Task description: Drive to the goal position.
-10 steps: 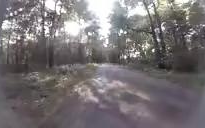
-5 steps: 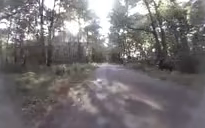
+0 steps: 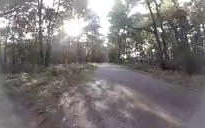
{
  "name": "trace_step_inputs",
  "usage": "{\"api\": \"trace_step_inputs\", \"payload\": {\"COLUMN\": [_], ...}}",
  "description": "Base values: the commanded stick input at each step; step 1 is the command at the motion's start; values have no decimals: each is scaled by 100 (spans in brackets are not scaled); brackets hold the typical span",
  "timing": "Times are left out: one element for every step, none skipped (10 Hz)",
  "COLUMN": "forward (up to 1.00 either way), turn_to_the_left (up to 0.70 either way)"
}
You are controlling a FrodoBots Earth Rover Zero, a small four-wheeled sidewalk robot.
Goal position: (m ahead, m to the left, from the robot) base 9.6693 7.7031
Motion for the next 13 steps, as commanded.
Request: {"api": "trace_step_inputs", "payload": {"forward": [70, 70, 70, 70, 70, 70, 70, 70, 70, 70, 70, 70, 70], "turn_to_the_left": [-1, -1, -1, -1, -1, -1, -1, -1, -1, -1, -1, -1, -1]}}
